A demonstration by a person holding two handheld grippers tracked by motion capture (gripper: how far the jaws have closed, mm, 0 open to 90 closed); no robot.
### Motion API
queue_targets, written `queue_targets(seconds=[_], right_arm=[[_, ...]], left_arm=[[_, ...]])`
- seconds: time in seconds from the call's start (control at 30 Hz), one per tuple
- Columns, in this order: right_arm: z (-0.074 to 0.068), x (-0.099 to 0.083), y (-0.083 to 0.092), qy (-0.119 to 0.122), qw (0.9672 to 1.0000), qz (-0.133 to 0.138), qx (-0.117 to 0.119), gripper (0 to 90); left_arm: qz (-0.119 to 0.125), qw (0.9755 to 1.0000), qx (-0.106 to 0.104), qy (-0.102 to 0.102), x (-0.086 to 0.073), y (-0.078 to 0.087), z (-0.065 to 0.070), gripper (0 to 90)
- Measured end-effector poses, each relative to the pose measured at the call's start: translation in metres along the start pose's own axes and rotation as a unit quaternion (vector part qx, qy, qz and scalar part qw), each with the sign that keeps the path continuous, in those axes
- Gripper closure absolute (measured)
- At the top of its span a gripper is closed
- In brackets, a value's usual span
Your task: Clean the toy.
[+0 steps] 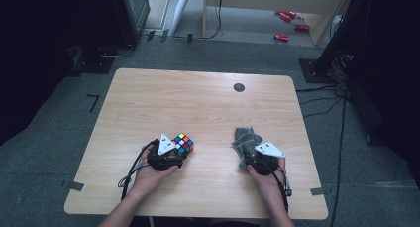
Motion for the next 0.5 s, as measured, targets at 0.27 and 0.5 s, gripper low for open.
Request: queue_targets(seconds=[0.27, 0.5], right_arm=[[0.0, 0.002, 0.001, -0.013, 0.9997, 0.006, 0.018, 46.4], [-0.004, 0.022, 0.018, -0.026, 0.999, 0.024, 0.028, 10.8]], left_arm=[[0.018, 0.9998, -0.002, 0.014, 0.005, 0.004, 0.0, 21.0], [0.032, 0.999, -0.008, 0.032, 0.018, 0.029, -0.005, 11.8]])
Point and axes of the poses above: each handheld gripper's, and its own axes: y roughly backward along the jaws, x roughly out of its top, z roughly to its right, the point moved 9 cm from there along -y, roughly forward along the jaws, and after that the axes turned 7 degrees about -y, right-handed, at the moved point
